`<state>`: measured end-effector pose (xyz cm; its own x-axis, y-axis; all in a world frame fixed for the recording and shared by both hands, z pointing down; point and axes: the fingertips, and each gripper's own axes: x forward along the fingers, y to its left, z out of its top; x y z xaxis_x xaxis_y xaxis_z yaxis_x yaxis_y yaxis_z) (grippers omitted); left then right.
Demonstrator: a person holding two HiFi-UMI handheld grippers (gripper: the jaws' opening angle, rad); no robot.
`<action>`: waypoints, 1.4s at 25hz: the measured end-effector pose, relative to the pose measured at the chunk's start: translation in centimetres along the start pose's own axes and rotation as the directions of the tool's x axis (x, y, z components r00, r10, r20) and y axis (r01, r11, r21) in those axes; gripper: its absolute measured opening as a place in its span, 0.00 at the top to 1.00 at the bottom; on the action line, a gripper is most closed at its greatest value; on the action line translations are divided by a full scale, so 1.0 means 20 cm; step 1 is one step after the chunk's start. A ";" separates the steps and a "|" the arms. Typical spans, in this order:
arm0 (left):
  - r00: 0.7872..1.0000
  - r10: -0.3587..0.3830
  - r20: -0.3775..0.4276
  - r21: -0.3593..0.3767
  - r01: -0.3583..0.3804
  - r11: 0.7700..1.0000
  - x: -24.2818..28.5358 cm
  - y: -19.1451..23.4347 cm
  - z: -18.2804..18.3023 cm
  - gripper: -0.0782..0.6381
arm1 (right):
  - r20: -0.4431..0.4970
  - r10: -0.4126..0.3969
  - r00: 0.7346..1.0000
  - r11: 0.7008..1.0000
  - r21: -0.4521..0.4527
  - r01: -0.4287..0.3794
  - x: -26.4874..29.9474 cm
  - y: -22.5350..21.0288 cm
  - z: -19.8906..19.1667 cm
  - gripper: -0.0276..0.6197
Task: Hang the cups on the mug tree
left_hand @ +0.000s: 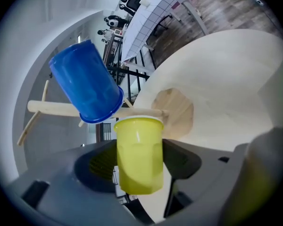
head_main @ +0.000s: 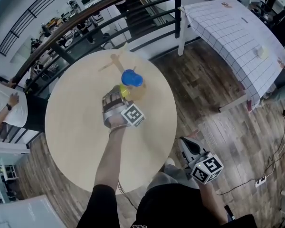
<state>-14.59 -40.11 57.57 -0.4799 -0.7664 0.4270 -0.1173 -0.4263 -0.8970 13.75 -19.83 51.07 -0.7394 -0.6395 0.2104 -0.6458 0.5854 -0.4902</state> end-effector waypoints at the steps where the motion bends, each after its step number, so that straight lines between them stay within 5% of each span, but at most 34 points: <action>1: 1.000 -0.001 0.000 0.002 0.001 1.000 0.00 0.00 0.00 0.49 | 0.003 -0.002 1.000 1.000 0.000 0.002 0.00 0.00 0.01 0.94; 13: 0.995 -0.099 0.022 0.060 0.097 0.993 0.04 -0.04 0.03 0.49 | -0.001 -0.037 0.999 0.997 -0.071 0.036 -0.02 0.03 0.01 0.94; 21: 0.984 -0.177 0.022 0.082 0.175 0.981 0.07 -0.07 0.04 0.43 | -0.021 -0.100 0.995 0.973 -0.209 0.093 0.01 0.03 0.01 0.94; 35: 0.982 -0.182 0.057 0.088 0.177 0.980 0.06 -0.02 0.02 0.38 | -0.020 -0.088 0.996 0.980 -0.182 0.083 0.04 0.02 -0.01 0.94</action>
<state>-14.80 -41.00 58.37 -0.3998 -0.7021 0.5892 -0.1237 -0.5956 -0.7937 12.81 -19.94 51.26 -0.6831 -0.6787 0.2699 -0.7290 0.6108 -0.3092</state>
